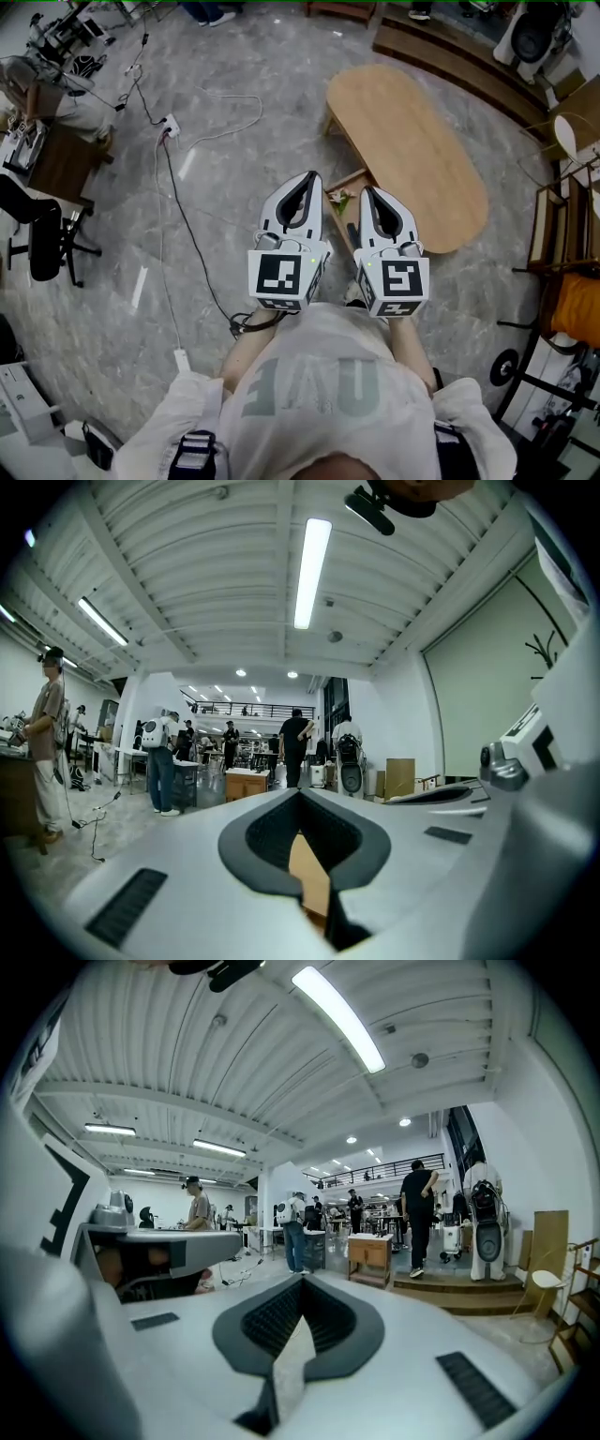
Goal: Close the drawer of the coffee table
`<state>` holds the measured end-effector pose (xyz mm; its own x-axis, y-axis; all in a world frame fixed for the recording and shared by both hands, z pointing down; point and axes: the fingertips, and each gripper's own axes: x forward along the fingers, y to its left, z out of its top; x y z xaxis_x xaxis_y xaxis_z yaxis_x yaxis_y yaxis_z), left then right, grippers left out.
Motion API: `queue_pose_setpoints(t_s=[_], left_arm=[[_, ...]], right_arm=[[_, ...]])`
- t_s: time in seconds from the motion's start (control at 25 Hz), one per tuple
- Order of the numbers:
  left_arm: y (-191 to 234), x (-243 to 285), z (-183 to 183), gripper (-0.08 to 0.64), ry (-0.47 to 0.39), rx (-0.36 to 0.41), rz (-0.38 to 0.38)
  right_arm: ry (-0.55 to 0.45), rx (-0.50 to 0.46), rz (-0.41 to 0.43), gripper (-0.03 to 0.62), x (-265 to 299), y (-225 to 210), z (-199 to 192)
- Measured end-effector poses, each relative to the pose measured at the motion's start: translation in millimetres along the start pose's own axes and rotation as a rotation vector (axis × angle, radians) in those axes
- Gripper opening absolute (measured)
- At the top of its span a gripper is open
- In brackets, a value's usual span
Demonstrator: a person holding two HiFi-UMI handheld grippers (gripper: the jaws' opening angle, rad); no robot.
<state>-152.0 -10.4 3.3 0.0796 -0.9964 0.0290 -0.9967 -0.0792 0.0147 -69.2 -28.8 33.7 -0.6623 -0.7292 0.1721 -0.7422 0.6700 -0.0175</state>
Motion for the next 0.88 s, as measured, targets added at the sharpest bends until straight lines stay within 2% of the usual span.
queue_pose_setpoints(t_s=[0.32,0.6,0.76,0.88], left_arm=[[-8,13,0,0.008,0.0,0.013,0.021],[-5,32,-16,0.008,-0.016,0.048,0.003],[-1,51,-66,0.008,0.034,0.027,-0.007],[-6,70,-130,0.008,0.133,0.001,-0.073]], right_arm=[[-0.021,-0.002,0.032,0.006,3,-17,3],[-0.041,-0.036,0.038,0.005,18,-31,-3],[-0.006,-0.086,0.041,0.006,37,-47,-37],[0.04,-0.049,0.043,0.006,52,-64,-81]])
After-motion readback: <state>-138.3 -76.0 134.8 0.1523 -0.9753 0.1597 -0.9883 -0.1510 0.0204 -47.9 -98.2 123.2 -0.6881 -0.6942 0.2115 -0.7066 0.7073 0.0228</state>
